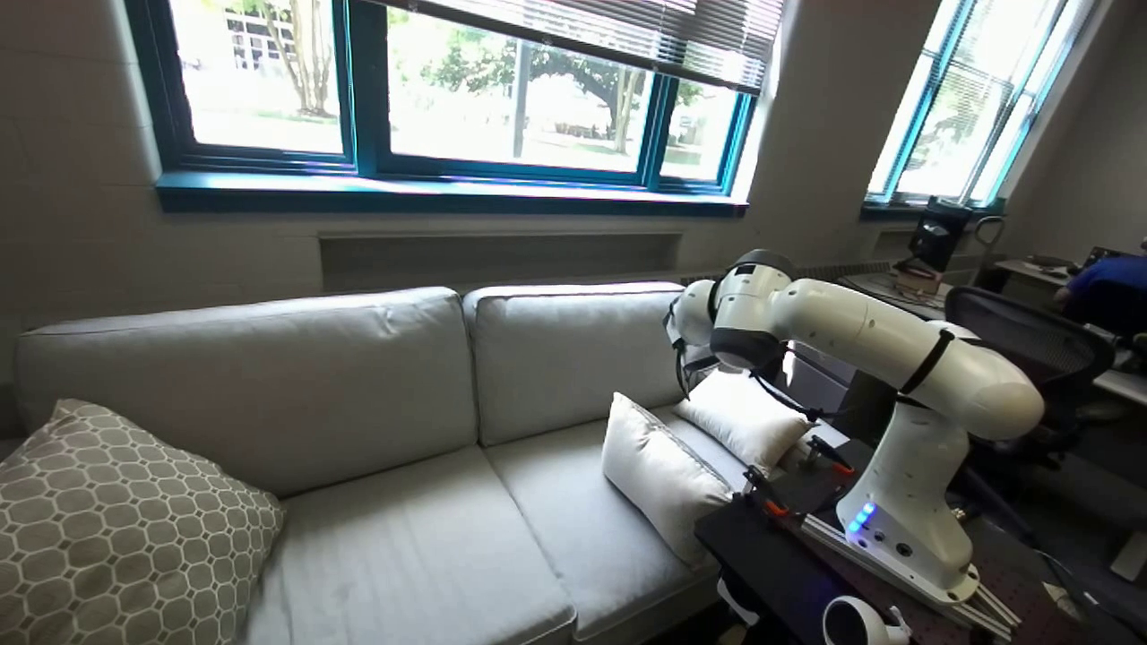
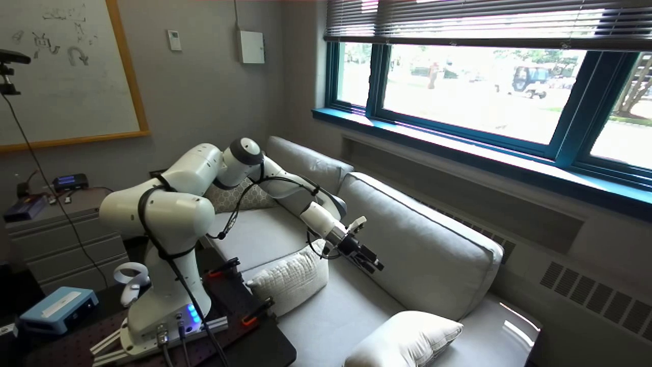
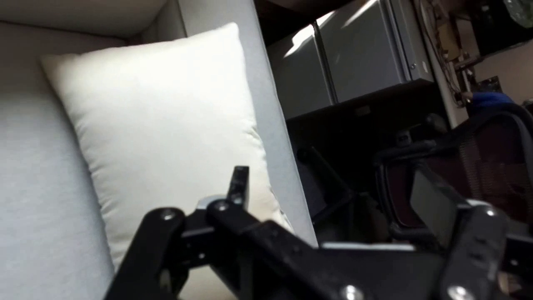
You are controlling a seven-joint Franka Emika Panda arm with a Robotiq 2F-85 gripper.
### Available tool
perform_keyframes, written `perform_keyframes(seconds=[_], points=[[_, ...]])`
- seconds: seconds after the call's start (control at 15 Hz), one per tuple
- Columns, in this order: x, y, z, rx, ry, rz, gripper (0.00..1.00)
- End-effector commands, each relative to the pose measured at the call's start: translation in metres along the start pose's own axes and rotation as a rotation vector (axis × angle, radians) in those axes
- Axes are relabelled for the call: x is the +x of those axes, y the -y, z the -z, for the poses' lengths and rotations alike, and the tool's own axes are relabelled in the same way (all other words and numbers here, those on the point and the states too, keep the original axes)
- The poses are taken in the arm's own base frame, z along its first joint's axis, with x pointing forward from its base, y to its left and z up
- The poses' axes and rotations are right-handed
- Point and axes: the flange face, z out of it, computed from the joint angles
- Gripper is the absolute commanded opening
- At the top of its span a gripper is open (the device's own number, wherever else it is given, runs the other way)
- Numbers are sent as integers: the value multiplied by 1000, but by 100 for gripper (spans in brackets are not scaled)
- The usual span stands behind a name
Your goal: Place the striped pillows against the right armrest
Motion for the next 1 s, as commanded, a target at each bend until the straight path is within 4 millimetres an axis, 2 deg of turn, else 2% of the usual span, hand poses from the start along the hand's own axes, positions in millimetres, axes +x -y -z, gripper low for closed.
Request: perform_keyframes(seconds=[0.0, 0.13, 0.27, 0.4, 0.53, 0.67, 0.8, 0.93], points=[[-11, -12, 7, -38, 18, 16, 100], [-22, -21, 18, -74, 36, 24, 100], [-24, -19, 18, -77, 34, 22, 100], [-6, -21, 12, -77, 17, 30, 100], [8, -36, 5, -85, -2, 43, 100], [19, -63, 7, -96, 3, 81, 100], [25, -93, 20, -101, 48, 155, 100], [26, -117, 42, -121, 101, 213, 100]])
